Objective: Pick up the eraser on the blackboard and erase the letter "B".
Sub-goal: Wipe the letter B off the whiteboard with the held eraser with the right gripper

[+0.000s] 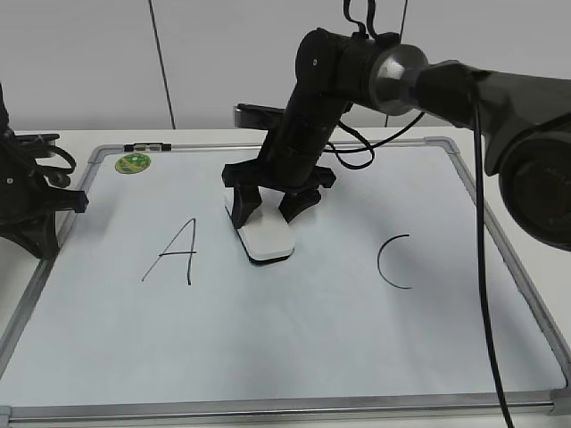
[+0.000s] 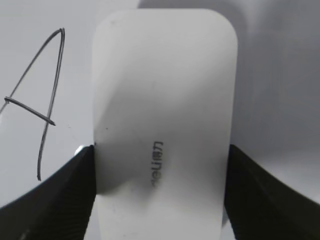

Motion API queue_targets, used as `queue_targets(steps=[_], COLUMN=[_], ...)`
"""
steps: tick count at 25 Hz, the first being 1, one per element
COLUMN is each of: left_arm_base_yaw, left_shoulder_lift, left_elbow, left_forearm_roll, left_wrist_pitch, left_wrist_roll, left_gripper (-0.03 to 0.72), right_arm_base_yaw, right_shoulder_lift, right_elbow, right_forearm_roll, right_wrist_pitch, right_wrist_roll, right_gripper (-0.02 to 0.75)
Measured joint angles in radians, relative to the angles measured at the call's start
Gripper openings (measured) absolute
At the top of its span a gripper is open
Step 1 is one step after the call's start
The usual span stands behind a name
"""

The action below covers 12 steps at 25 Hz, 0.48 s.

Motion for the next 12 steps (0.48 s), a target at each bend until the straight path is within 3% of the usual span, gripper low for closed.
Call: queue_targets(steps=[12], left_arm_base_yaw=[0.0], left_shoulder_lift=[0.0], left_elbow=[0.0], left_forearm_roll=[-0.002], left_wrist_pitch=[0.0], left_wrist_roll=[0.0], left_gripper=[0.038], right_arm_base_yaw=[-0.064], right_shoulder_lift=[-0.006], right_elbow=[0.002], right_forearm_roll=[0.003], right_wrist_pitch=[0.006], right_wrist_roll=[0.013], right_gripper=[0.54])
